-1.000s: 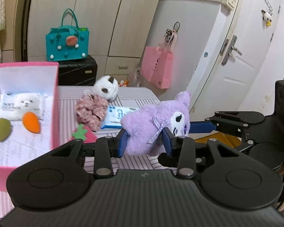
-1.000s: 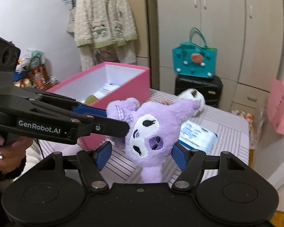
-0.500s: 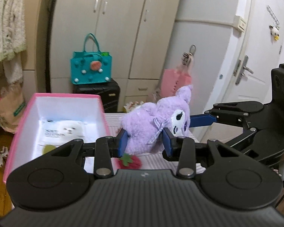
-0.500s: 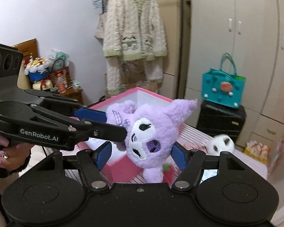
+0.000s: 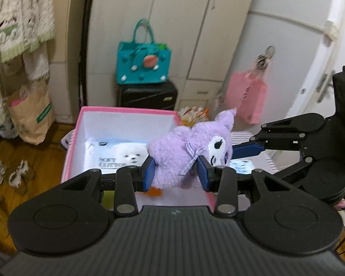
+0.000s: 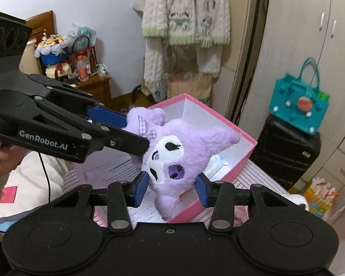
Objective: Organize soft objects
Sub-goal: 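Lift the purple plush with the left tool and carry it over the pink box, then lower the purple plush into the pink box and open the left tool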
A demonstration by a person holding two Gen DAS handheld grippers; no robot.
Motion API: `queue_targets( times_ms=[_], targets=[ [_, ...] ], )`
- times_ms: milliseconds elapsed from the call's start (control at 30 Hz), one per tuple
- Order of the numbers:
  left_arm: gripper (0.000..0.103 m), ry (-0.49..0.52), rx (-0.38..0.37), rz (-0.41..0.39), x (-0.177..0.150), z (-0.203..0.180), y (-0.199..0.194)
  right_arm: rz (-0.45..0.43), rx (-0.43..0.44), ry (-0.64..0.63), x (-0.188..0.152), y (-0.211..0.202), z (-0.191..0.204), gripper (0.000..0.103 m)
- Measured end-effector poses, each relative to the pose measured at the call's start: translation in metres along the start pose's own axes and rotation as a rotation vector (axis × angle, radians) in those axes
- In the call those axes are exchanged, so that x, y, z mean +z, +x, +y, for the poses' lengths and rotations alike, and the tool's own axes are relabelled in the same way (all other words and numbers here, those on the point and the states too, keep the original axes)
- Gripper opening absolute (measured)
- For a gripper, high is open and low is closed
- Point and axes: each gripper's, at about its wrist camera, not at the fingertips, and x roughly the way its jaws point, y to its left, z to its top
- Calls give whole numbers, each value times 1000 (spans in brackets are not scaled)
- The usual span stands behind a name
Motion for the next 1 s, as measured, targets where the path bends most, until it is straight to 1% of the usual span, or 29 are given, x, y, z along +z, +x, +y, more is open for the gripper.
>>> queue_targets(
  times_ms=[167, 300, 433, 533, 600, 700, 867, 1000],
  targets=[
    [38, -23, 33, 117, 22, 35, 42, 101, 52, 39, 21, 50, -22, 50],
    [38, -29, 56, 200, 33, 56, 69, 153, 79, 32, 31, 82, -30, 49],
    [38, 16, 99, 271, 41, 65, 96, 193, 96, 52, 41, 110, -43, 48],
    [38, 50, 127, 307, 47, 69, 116, 220, 90, 57, 45, 128, -50, 47],
    [37, 46, 134, 331, 49, 74, 129, 238, 84, 55, 46, 136, -52, 46],
    [37, 38, 130, 356, 51, 80, 141, 268, 73, 43, 48, 144, -53, 46],
    [38, 35, 115, 374, 51, 86, 150, 306, 48, 33, 52, 150, -52, 47],
    [40, 47, 132, 357, 47, 83, 148, 317, 23, 26, 53, 152, -50, 47]
  ],
)
